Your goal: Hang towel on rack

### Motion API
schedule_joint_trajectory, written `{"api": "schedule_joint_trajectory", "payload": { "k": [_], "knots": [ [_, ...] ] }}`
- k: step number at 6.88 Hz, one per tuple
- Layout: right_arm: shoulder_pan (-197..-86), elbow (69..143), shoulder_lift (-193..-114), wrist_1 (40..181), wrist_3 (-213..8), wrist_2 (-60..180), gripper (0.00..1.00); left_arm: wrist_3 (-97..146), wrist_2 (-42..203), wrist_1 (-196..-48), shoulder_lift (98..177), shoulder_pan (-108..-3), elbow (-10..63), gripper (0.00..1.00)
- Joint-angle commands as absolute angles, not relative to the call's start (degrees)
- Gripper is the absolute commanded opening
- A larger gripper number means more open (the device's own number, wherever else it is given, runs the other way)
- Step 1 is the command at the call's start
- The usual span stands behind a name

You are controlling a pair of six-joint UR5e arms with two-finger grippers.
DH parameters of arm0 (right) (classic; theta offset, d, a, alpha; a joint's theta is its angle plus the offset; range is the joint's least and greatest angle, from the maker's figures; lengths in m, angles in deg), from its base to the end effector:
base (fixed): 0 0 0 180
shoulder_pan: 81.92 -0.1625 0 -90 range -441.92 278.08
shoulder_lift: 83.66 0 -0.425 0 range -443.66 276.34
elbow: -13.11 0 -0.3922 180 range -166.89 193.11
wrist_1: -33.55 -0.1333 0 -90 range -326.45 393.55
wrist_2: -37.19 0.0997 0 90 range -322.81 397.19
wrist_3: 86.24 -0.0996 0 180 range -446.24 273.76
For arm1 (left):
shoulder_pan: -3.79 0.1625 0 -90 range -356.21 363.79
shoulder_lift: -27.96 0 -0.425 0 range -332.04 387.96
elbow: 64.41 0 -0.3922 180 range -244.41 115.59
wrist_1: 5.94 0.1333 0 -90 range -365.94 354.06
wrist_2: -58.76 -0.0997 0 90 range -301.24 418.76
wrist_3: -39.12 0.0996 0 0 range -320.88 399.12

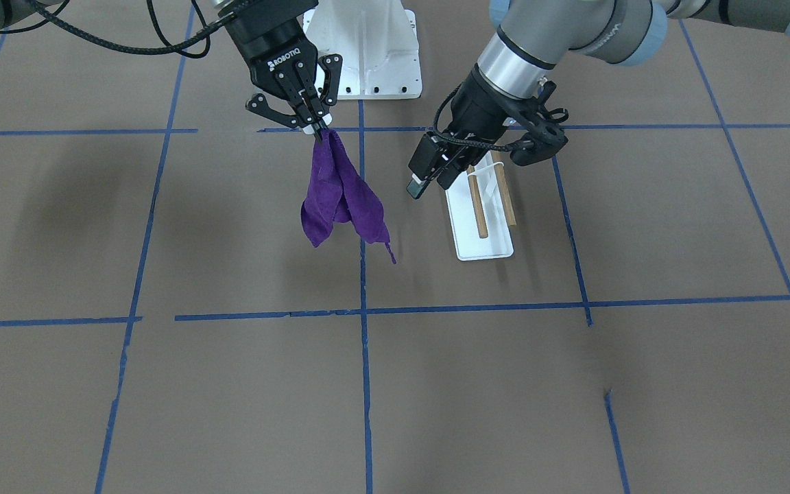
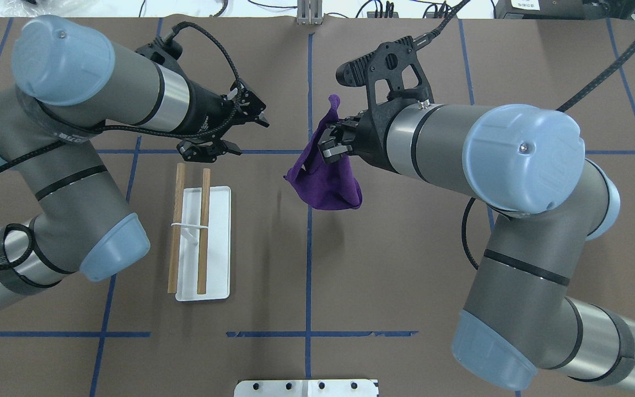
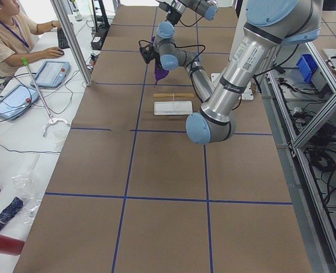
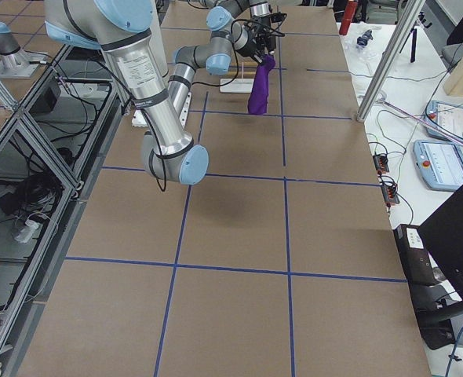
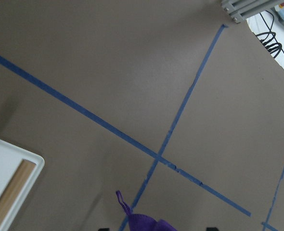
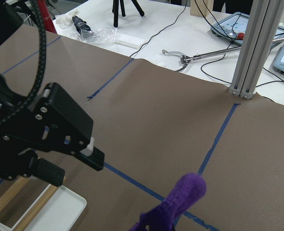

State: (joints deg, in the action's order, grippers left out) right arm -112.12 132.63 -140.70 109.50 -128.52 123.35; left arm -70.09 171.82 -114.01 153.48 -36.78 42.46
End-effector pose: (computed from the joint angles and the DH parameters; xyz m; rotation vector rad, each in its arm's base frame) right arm -0.3897 -0.3887 0.0975 0.8856 -1.0048 -0.2140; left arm 0.3990 -0.4657 0.1344 -0.1216 1.2793 -0.6528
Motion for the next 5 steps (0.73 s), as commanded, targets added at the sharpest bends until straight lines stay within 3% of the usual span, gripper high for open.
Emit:
{"api": "schedule_joint_trajectory", "payload": {
  "k": [1,3,5],
  "knots": [
    [-111.98,132.64,-140.43,109.49,-128.52,123.15,0.00,-74.08,171.79,-110.19,158.38,-35.15,41.86,0.71],
    [-110.24,133.95,-140.08,109.49,-128.52,121.06,0.00,-76.01,171.88,-110.27,162.85,-35.14,37.48,0.71],
    [-108.47,135.27,-140.08,109.49,-128.43,119.81,0.00,-75.93,171.79,-110.27,162.61,-35.14,36.93,0.71]
  ]
}}
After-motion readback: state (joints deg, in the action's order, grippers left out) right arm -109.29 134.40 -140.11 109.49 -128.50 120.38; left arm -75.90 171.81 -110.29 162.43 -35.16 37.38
